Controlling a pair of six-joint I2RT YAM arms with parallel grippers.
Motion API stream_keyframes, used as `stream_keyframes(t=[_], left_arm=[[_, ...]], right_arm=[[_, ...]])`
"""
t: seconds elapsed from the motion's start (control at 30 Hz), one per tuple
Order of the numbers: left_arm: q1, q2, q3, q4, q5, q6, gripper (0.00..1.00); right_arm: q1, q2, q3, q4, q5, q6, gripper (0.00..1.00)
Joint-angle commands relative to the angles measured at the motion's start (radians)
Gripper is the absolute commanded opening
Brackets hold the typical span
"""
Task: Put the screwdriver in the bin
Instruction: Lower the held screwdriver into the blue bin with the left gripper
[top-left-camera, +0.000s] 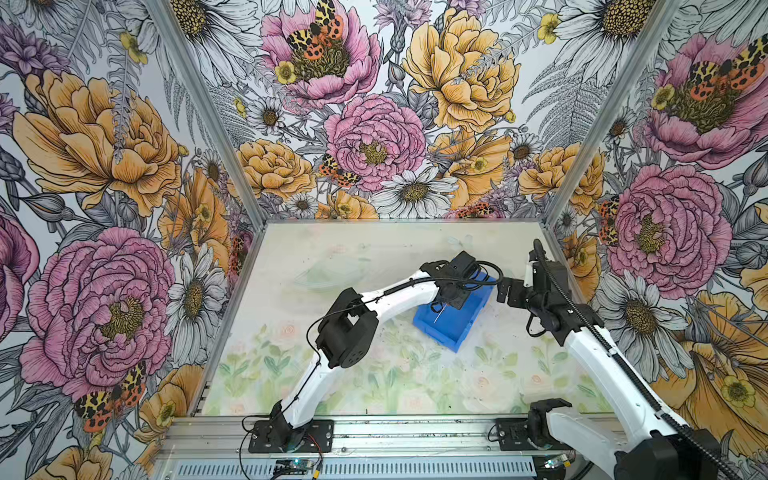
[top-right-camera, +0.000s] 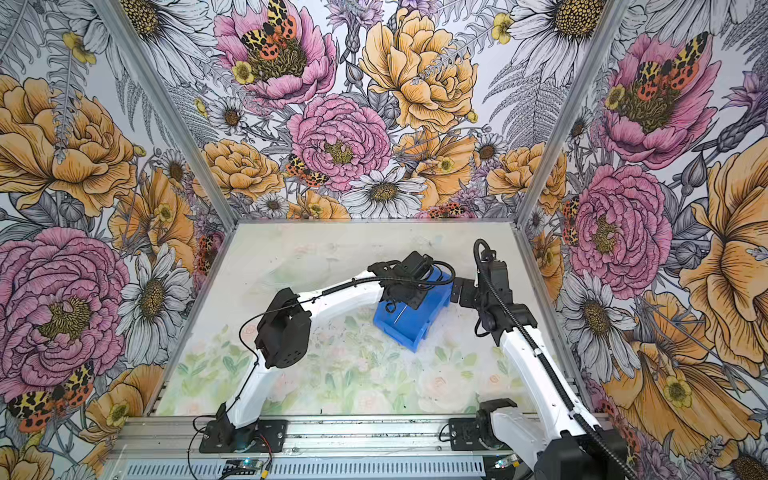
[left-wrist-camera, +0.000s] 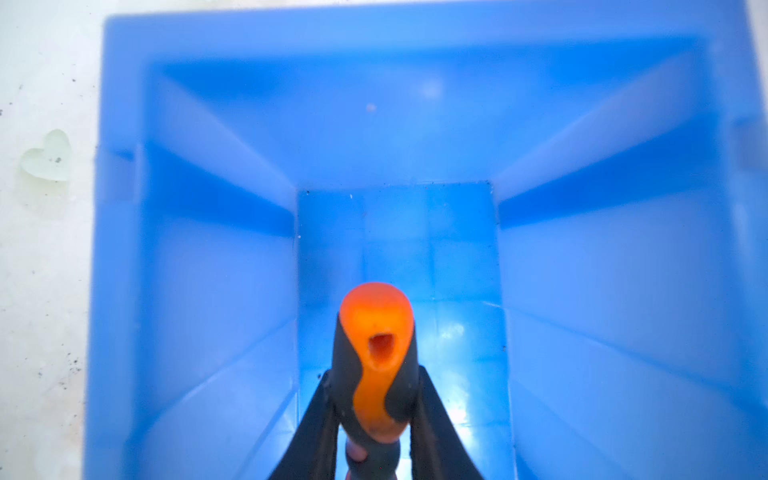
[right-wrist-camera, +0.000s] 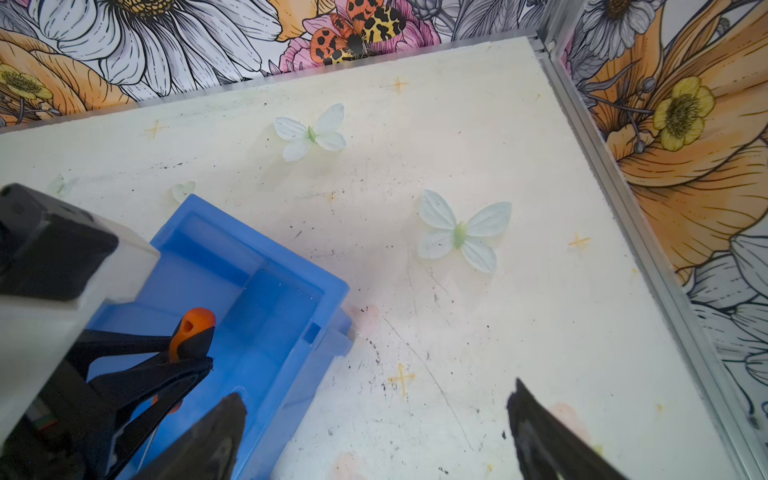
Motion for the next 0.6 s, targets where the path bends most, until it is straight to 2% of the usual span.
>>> stream_keyframes(t=[0.0, 0.17, 0.4, 0.57], left_arm=[[-0.017, -0.019, 0.061, -0.043, -0.026, -0.085, 0.0], [-0.023, 0.012, 0.082, -0.061, -0.004, -0.141, 0.0], [-0.026, 0.053, 0.085, -0.06, 0.049, -0.15, 0.0], [-0.025, 0.09, 0.102, -0.061, 0.07, -0.15, 0.0]], right_arm=[[-0.015, -0.031, -0.017, -0.001, 0.022, 0.018, 0.99], [-0.023, -0.033, -0.025, -0.001, 0.028, 0.014, 1.0], [-0.06, -0.052, -0.04, -0.005, 0.121, -0.078, 1.0], [-0.068, -0.066, -0.062, -0.004, 0.131, -0.088, 0.99]])
